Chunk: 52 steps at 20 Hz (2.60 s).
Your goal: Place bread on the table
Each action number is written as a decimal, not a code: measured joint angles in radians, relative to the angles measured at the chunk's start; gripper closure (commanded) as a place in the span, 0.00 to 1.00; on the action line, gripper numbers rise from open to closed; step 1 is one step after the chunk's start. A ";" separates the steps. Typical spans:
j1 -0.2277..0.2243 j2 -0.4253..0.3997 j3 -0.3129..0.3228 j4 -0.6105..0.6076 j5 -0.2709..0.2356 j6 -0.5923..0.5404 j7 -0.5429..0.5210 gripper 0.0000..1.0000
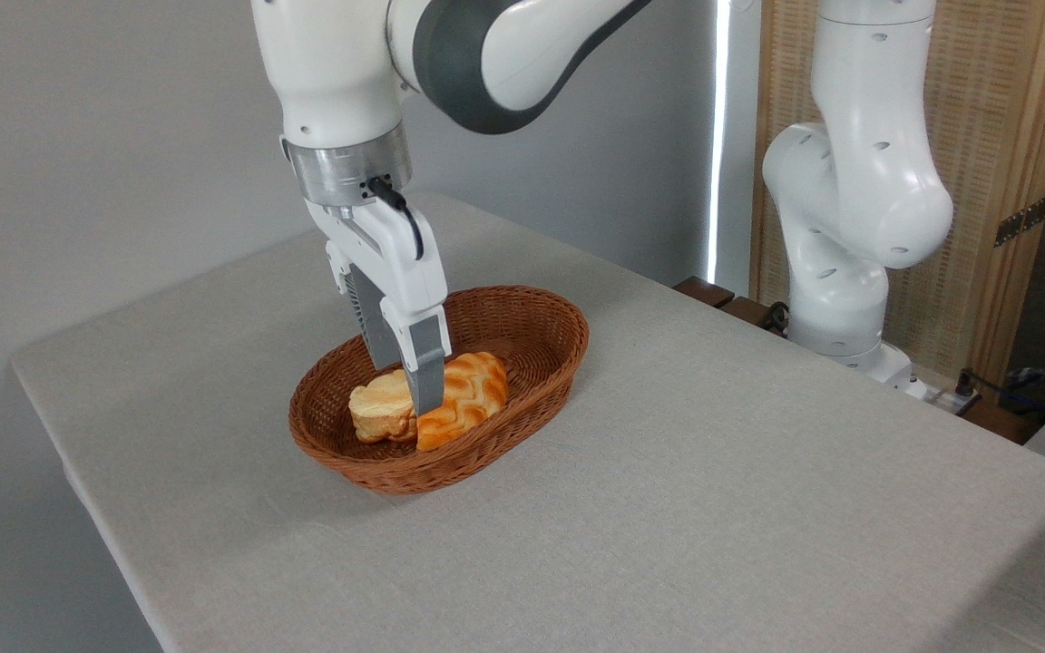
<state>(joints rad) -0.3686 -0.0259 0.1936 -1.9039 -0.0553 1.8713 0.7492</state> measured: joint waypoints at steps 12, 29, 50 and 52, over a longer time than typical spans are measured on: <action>-0.129 0.038 -0.004 -0.069 0.000 0.153 0.000 0.00; -0.133 0.087 -0.004 -0.076 0.036 0.158 0.024 0.53; -0.135 0.047 -0.004 -0.061 0.037 0.158 0.010 0.52; -0.135 0.028 -0.004 -0.051 0.033 0.157 -0.005 0.52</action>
<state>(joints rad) -0.5038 0.0023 0.1901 -1.9549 -0.0220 2.0281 0.7445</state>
